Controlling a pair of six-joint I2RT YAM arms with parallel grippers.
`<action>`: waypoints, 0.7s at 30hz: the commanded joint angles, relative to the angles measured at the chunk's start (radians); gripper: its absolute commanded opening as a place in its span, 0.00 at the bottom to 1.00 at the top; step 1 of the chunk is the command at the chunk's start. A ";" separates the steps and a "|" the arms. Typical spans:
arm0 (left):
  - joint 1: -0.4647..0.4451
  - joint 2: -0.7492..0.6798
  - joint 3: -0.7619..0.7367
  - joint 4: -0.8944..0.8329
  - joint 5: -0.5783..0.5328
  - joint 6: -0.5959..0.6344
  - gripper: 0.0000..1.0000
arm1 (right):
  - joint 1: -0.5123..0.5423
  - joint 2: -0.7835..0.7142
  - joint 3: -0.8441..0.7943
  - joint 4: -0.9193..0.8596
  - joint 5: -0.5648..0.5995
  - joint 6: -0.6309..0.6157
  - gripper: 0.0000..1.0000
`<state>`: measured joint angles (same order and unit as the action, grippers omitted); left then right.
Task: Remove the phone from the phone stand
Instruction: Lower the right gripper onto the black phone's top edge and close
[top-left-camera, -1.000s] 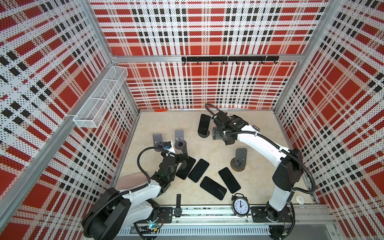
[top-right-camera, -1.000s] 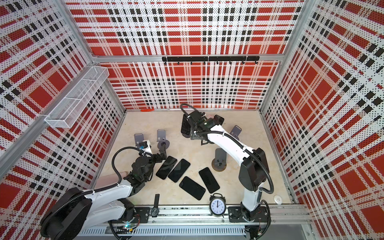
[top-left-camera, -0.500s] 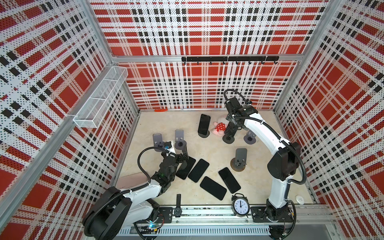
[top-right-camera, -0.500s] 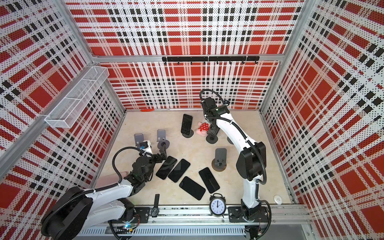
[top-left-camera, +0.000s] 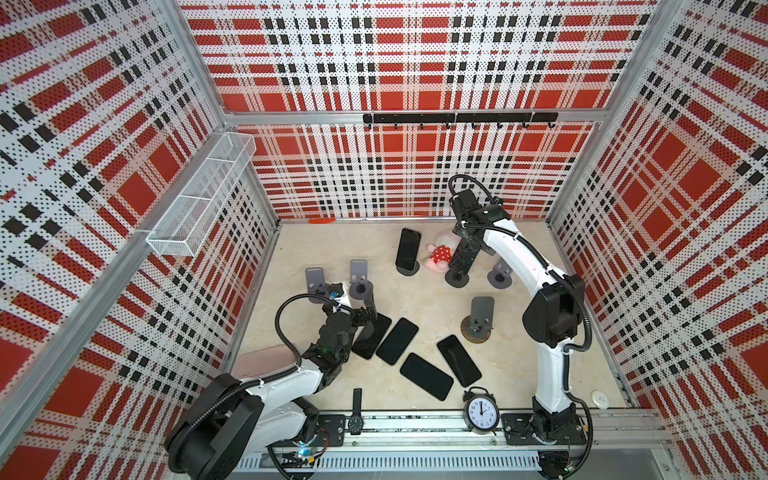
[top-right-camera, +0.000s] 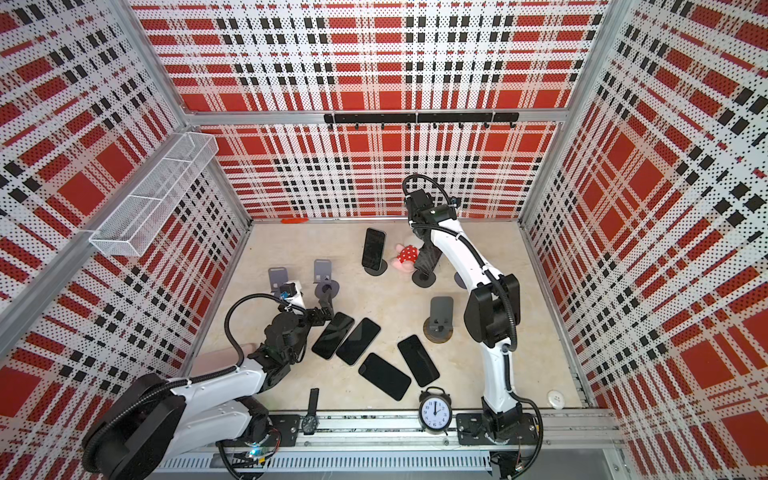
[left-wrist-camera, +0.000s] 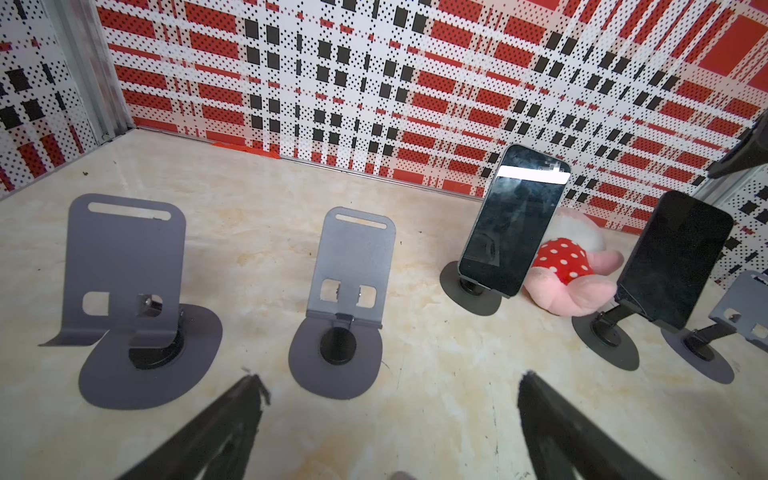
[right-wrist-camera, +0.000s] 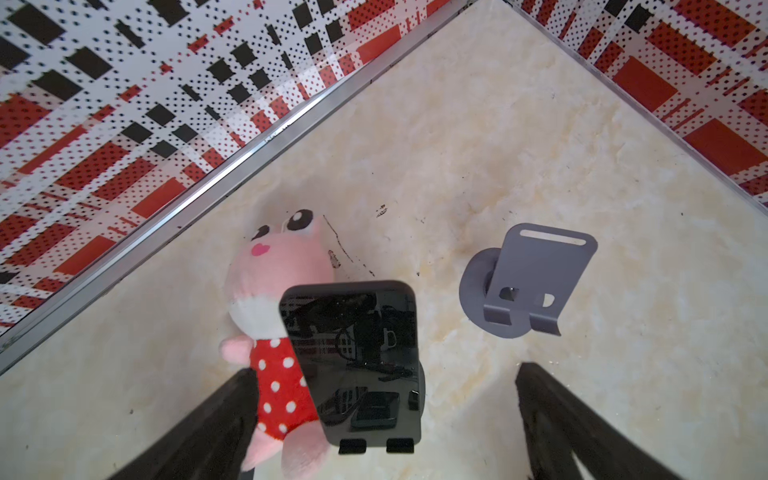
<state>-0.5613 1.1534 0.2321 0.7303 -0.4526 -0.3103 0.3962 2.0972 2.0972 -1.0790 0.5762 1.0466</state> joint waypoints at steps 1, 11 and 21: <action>0.009 0.002 0.018 0.000 0.005 0.011 0.98 | -0.011 0.042 0.035 -0.029 -0.017 0.001 1.00; 0.011 0.011 0.021 -0.002 -0.001 0.005 0.98 | -0.011 0.116 0.102 -0.020 -0.009 -0.060 1.00; 0.012 0.017 0.025 -0.004 0.003 0.005 0.98 | -0.012 0.165 0.165 -0.007 -0.031 -0.108 1.00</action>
<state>-0.5613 1.1648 0.2329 0.7238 -0.4496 -0.3103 0.3794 2.2387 2.2292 -1.0855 0.5373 0.9504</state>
